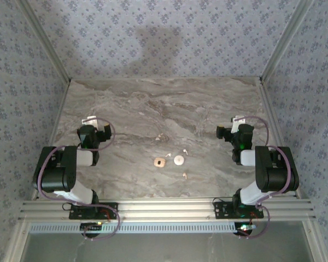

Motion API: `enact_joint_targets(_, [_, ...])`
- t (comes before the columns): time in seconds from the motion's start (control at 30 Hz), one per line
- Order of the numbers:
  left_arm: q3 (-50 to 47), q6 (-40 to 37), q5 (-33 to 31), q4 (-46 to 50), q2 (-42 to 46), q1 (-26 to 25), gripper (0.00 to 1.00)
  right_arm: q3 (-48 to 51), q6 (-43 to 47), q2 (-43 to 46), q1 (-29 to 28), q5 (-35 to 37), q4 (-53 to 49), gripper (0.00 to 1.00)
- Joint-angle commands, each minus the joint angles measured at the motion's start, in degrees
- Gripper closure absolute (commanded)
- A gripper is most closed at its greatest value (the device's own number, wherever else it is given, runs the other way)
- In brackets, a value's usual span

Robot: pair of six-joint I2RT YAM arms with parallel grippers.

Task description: Insert the wireless bluetooth earbuds into the charging case

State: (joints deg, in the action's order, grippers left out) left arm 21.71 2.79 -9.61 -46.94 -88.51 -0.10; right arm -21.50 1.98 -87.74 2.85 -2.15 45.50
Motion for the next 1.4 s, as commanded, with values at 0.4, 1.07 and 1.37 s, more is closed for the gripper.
enact_joint_targets(0.4, [7.21,-3.18,-0.42,16.52,9.68,-3.33,0.00,-12.45,-5.16,14.57,-2.15,6.46,-31.03,0.00])
enact_joint_targets(1.07, [35.83,16.05,20.16,73.12,9.03,-17.57,0.27,-43.18,-36.24,9.87,-37.51,4.39,-94.38,0.00])
enact_joint_targets(1.37, [34.58,18.04,21.08,73.84,5.66,-17.57,0.27,-50.15,-45.40,-7.16,-48.83,2.84,-97.79,0.24])
